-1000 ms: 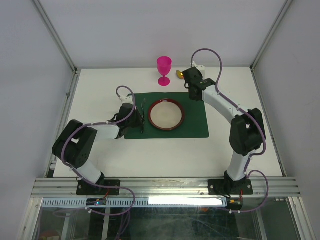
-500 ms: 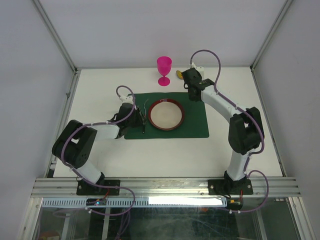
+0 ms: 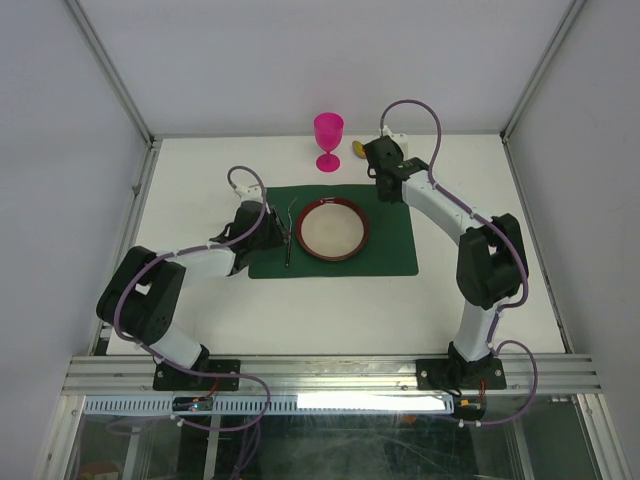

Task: Set the dinner table for one person
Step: Adjust the fork on the napkin.

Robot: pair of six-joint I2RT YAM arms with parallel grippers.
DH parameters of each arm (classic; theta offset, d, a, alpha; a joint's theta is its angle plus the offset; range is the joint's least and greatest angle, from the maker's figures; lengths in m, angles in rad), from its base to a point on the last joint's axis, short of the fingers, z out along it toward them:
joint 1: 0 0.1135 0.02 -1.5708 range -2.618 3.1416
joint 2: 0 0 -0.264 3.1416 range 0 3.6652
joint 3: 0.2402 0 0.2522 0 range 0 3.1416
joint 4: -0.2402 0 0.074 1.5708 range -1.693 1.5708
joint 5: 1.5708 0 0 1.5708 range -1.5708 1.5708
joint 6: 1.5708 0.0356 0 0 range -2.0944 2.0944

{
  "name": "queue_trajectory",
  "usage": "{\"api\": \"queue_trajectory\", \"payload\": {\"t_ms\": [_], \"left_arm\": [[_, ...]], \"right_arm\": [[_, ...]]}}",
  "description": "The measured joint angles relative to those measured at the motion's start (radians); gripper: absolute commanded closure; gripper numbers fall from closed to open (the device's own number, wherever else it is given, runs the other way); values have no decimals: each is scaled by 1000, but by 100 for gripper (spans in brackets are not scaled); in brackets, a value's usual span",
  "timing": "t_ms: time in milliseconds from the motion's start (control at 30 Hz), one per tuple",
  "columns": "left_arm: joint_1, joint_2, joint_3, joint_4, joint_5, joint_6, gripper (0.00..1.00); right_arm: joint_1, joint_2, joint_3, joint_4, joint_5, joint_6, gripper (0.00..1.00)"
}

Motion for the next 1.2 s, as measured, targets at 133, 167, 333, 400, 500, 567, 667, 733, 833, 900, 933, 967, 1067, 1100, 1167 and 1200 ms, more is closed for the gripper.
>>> {"api": "queue_trajectory", "payload": {"t_ms": [133, 167, 333, 400, 500, 567, 667, 733, 833, 900, 933, 967, 1067, 1100, 1167, 1200], "left_arm": [[0, 21, 9, 1, 6, 0, 68], [0, 29, 11, 1, 6, -1, 68], [0, 63, 16, -10, 6, -1, 69], [0, 69, 19, -18, 6, -1, 69], [0, 70, 28, -27, 6, -1, 69], [-1, 70, 33, -34, 6, -1, 69], [-2, 71, 37, -40, 6, -1, 69], [-7, 77, 40, -43, 5, -1, 69], [-15, 89, 49, -45, 6, -2, 69], [-22, 97, 57, -47, 6, -1, 69], [-24, 100, 61, -48, 6, -1, 69], [-28, 101, 64, -48, 6, -1, 69], [-29, 107, 70, -50, 6, -2, 70], [-29, 109, 71, -50, 6, -2, 70], [-29, 111, 75, -55, 6, -1, 71], [-31, 111, 76, -56, 5, -1, 73]], "right_arm": [[0, 0, 0, 0, 0, 0, 73], [0, 0, 0, 0, 0, -1, 73], [0, 2, 0, 0, 0, -1, 73], [0, 2, 0, 0, 0, -2, 73], [0, 2, 0, 0, 0, -2, 73], [0, 2, 0, 0, 0, -3, 73], [0, 2, 0, 0, 0, -3, 73], [0, 2, 0, 0, 0, -3, 73], [0, 2, 0, 0, 0, -3, 73], [0, 2, 0, 0, 0, -3, 73], [0, 2, 0, 0, 0, -3, 73], [0, 2, 0, 0, 0, -3, 73], [0, 2, 0, 1, 0, -4, 73], [0, 2, 0, 1, 0, -4, 73], [0, 2, 0, 1, 0, -4, 73], [0, 2, 0, 1, 0, -4, 73]]}}
